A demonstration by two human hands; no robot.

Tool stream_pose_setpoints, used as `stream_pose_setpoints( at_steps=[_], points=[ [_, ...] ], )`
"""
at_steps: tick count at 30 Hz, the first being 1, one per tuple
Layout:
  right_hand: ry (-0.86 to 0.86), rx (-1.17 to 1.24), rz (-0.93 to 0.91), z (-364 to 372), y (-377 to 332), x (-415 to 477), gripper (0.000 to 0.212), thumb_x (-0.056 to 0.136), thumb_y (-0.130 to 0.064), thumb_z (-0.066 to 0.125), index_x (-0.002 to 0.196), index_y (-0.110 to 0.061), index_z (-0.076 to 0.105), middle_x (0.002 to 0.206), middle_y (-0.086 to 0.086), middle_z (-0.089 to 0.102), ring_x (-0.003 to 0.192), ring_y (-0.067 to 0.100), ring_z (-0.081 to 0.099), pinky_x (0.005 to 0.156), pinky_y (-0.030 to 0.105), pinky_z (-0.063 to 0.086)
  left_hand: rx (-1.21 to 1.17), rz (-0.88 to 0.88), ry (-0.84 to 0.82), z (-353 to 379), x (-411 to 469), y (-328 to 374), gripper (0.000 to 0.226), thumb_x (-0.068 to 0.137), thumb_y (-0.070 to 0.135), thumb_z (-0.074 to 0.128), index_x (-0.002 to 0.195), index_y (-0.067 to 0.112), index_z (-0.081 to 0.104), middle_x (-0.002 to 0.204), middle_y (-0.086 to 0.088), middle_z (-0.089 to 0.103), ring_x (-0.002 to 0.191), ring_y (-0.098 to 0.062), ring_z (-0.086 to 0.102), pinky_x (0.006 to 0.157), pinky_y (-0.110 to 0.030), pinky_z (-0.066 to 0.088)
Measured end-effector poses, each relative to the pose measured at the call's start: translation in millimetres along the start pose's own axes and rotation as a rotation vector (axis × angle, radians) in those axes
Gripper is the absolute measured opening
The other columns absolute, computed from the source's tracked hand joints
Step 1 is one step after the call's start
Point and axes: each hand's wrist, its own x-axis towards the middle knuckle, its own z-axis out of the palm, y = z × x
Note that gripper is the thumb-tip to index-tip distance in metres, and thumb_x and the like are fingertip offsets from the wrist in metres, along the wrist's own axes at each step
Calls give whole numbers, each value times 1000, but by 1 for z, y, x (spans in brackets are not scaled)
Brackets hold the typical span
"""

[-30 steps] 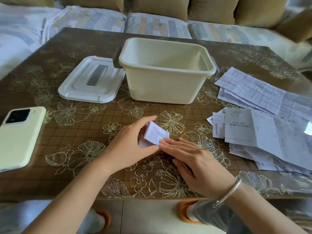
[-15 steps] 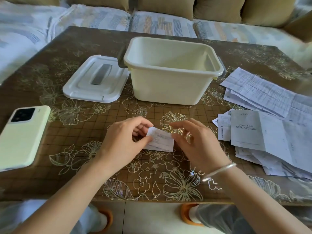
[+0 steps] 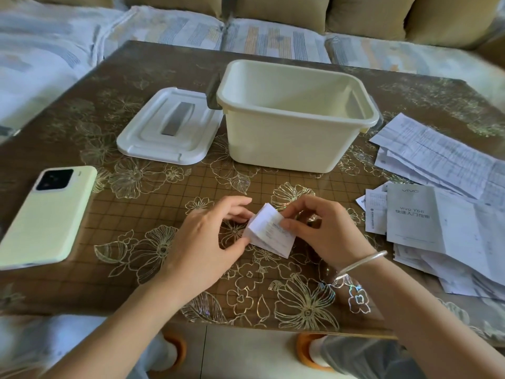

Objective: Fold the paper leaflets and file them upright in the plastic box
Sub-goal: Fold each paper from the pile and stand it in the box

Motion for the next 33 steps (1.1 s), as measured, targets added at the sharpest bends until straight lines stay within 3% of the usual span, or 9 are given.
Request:
stream_pose_setpoints(
  at_steps=[3,8,10,14,20,23,26,29,33],
  points=[
    [-65,-9,-30,-3,-1,0,10,81,-21,73,82,-28,65,79,-12,66,63,1,56,56,11,42,34,-13,8,3,2,1,54,79,27,75,130,28,56,109,27,64,106,12,45,101,-8,21],
    [-106,-136,-4,0,-3,7,8,81,-31,72,82,-31,64,77,-12,67,72,8,61,68,29,53,76,10,-13,2,1,2,52,76,25,76,125,29,60,104,37,50,105,1,51,94,-18,29],
    [-99,-252,-16,4,-5,9,12,80,-41,70,82,-34,60,75,-15,63,71,7,59,68,35,53,83,33,1,1,0,4,50,76,24,77,124,27,62,104,39,46,103,4,48,92,-23,33],
    [-75,-318,-37,7,-8,5,15,81,-43,68,82,-37,54,72,-17,59,68,6,57,65,37,53,97,59,41,0,-2,3,48,75,16,79,121,23,64,101,43,35,95,13,33,87,-15,29],
    [-19,-277,-45,11,-9,1,12,80,-41,70,82,-36,60,71,-14,63,67,8,56,63,36,52,17,35,-45,-4,-5,-9,41,84,22,59,124,32,60,112,24,57,112,4,49,102,-20,32],
    [5,-300,-70,14,-7,-1,11,80,-43,69,85,-36,62,70,-16,60,68,6,53,61,33,50,18,56,28,-2,-2,-6,29,89,30,57,116,28,67,115,24,59,111,4,49,99,-14,34],
    [39,-315,-109,16,-6,-2,13,80,-44,68,86,-34,63,68,-16,58,68,6,52,58,29,47,122,114,79,4,4,-2,24,82,37,65,102,26,73,106,15,63,105,-8,50,91,-24,38],
    [71,-352,-131,18,-4,-5,13,80,-43,68,87,-33,64,69,-17,55,71,6,49,58,25,41,205,114,93,12,7,0,21,74,44,74,89,29,73,92,17,65,99,-12,50,84,-29,28],
    [123,-495,-201,21,-3,-9,23,82,-50,60,91,-29,62,79,-13,56,78,9,49,58,26,43,221,89,82,15,7,0,18,73,42,76,86,32,69,93,19,64,98,-13,49,79,-27,23]
  ],
)
